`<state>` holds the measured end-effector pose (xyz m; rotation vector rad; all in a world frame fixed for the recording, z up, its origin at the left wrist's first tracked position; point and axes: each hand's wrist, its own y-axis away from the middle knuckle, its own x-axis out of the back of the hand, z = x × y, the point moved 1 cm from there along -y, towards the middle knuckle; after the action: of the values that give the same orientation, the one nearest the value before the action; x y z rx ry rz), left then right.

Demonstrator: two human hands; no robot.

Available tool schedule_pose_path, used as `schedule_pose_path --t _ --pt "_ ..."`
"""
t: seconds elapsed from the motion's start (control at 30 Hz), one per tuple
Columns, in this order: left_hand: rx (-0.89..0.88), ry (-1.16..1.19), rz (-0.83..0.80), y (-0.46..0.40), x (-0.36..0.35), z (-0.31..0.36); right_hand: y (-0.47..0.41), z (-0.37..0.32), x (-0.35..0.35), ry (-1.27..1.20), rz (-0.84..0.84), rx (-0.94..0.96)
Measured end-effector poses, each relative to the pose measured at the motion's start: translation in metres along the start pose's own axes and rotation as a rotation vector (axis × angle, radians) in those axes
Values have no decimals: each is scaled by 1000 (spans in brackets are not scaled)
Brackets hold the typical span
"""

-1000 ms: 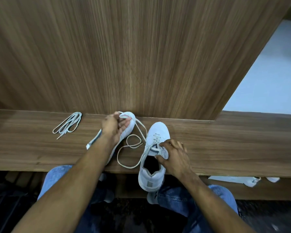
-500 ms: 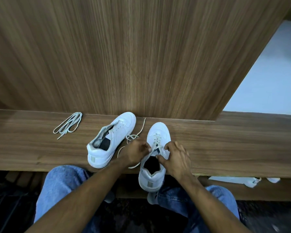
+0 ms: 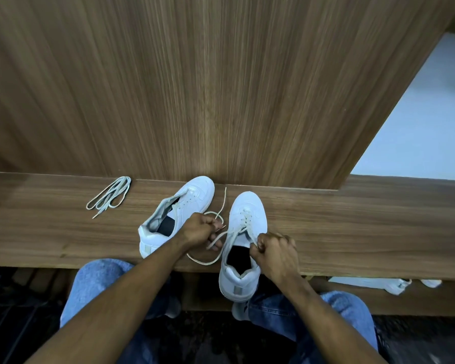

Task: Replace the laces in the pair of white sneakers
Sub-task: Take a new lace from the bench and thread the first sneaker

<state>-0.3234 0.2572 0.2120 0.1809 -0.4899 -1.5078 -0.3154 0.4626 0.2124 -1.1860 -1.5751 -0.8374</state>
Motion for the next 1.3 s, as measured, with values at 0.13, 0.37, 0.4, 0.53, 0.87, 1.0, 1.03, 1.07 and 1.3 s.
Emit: schedule_pose_path --t 0.13,0.37,0.4,0.53,0.87,1.0,1.03,1.07,1.3 --pt "-162 -412 -116 0 0 -14 2 -5 -5 -26 13 -20" --pt "-244 -485 57 5 -12 -13 4 -8 -8 -37 24 -26" --pt "-226 -393 53 5 -11 -7 2 -6 -7 -42 18 -33" --pt "-224 22 76 7 -2 30 -3 3 -6 -176 -23 -61" --pt "-651 -343 -135 15 0 127 -54 -34 68 -874 137 146" --pt "-639 -578 2 9 11 118 -65 -12 66 -863 206 -30" --pt "-611 -656 27 7 17 111 -64 -1 62 -904 238 -133" --pt "-566 -729 51 3 23 101 -62 10 58 -949 277 -253" --pt "-423 -773 138 -9 42 63 -42 44 22 -973 199 -484"
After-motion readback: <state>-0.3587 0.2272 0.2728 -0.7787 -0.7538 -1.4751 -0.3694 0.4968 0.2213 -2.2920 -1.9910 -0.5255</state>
